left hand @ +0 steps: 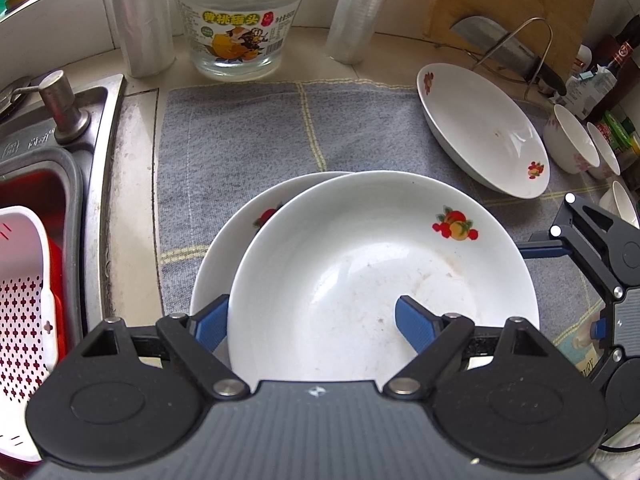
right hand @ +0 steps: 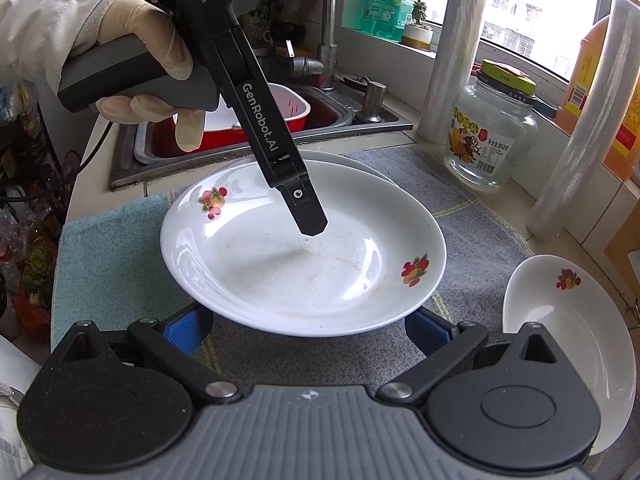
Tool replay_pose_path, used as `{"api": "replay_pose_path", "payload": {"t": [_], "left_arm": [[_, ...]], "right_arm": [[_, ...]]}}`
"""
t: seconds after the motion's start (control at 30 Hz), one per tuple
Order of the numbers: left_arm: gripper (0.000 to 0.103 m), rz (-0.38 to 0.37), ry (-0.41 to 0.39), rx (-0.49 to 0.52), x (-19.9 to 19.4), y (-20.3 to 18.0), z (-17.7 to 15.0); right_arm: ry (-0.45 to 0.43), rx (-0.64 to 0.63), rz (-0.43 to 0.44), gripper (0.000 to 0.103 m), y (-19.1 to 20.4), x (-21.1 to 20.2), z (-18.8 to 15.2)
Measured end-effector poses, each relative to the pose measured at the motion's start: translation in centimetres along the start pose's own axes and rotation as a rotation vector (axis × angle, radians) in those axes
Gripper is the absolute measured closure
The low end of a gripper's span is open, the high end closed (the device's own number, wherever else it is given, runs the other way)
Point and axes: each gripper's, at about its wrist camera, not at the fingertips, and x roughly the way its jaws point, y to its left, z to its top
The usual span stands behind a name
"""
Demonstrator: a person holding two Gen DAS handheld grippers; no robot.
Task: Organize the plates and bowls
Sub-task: 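Lower the held fruit-print plate onto the stained plate with the left tool, then open the left tool to release the plate onto the stack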
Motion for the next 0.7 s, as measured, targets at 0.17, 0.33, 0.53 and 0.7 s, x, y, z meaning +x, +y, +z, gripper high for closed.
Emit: {"api": "replay_pose_path", "payload": {"t": [0.17,0.33,0.53,0.7], "left_arm": [[0.017,0.002,-0.004,-0.011,-0.3,0.1,-0.2],[0.017,0.014,0.002,-0.024,-0.6,0.1,0.0],[0.016,0.039,0.024,-0.029,-0.8,-0.1,0.2],[0.015,0.056,0.051,-0.021,-0.5,-0.4,0.9]], "right_arm": [[0.003,0.003,0.007,0.000,0.0,0.3,0.0],[0.007,0.004,0.011,0.000,0.0,0.5,0.1],[0.013,0.006,0.016,0.000,-0.1,0.7,0.1],[0.013,0.014,0.020,0.000,-0.1,0.8,0.1]]}}
